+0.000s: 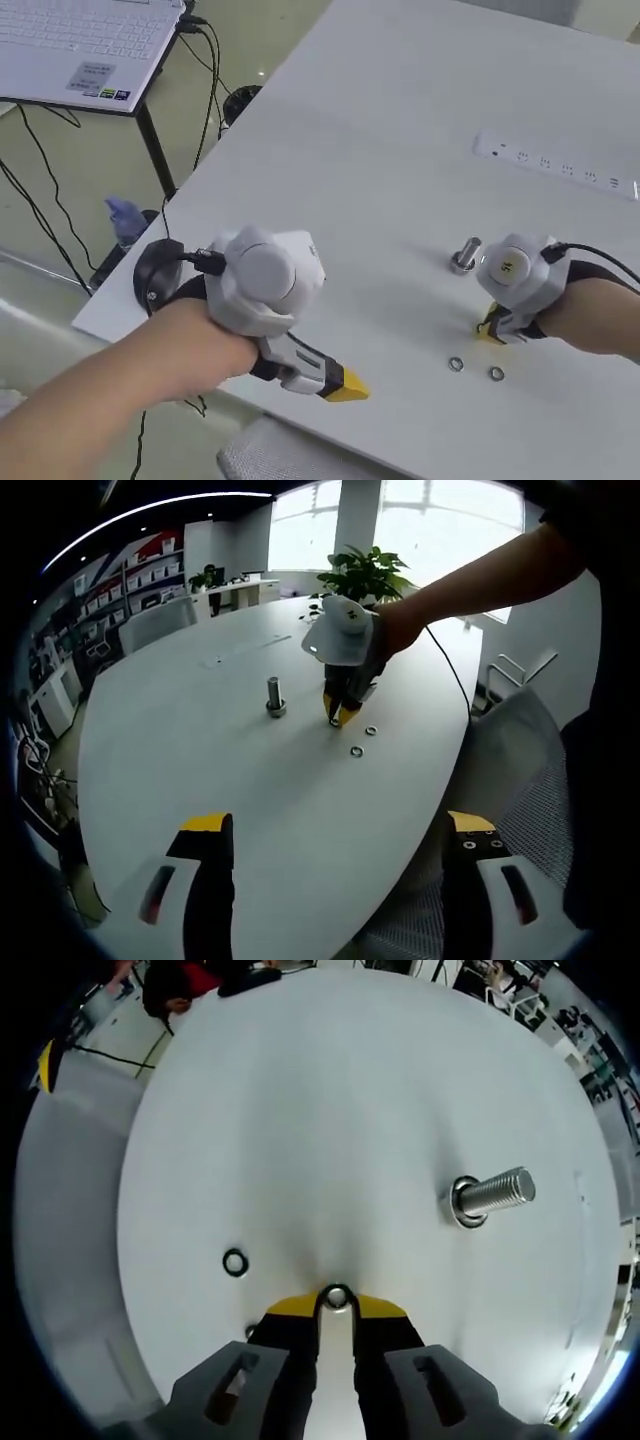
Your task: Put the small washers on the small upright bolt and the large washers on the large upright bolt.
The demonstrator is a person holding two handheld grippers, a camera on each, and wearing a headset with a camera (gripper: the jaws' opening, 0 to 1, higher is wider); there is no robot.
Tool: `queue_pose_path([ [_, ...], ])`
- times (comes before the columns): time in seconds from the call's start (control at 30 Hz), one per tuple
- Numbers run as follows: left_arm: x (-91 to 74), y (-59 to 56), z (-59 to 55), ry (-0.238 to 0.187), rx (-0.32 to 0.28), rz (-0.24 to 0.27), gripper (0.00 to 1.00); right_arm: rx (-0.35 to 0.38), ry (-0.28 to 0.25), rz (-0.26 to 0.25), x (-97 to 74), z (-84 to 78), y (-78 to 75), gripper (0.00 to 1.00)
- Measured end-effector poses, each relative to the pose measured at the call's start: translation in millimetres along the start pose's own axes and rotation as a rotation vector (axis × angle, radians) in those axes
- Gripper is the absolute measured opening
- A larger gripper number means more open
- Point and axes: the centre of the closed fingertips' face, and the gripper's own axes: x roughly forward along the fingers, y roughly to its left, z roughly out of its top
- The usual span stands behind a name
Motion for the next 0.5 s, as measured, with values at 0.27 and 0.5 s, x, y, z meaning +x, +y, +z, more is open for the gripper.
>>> queue_pose_path([
  [0.27,0.4,-1.2,2.6,-0.002,0.004,0.013,0.87,0.039,-0.024,0.003,0.1,-0.9,-1.9,0.12],
  [0.5,1.1,-1.8,1.7,0.001,0.005,0.029,0.88,0.044,-0.027,0.005,-3.2,-2.2,4.4,0.12],
])
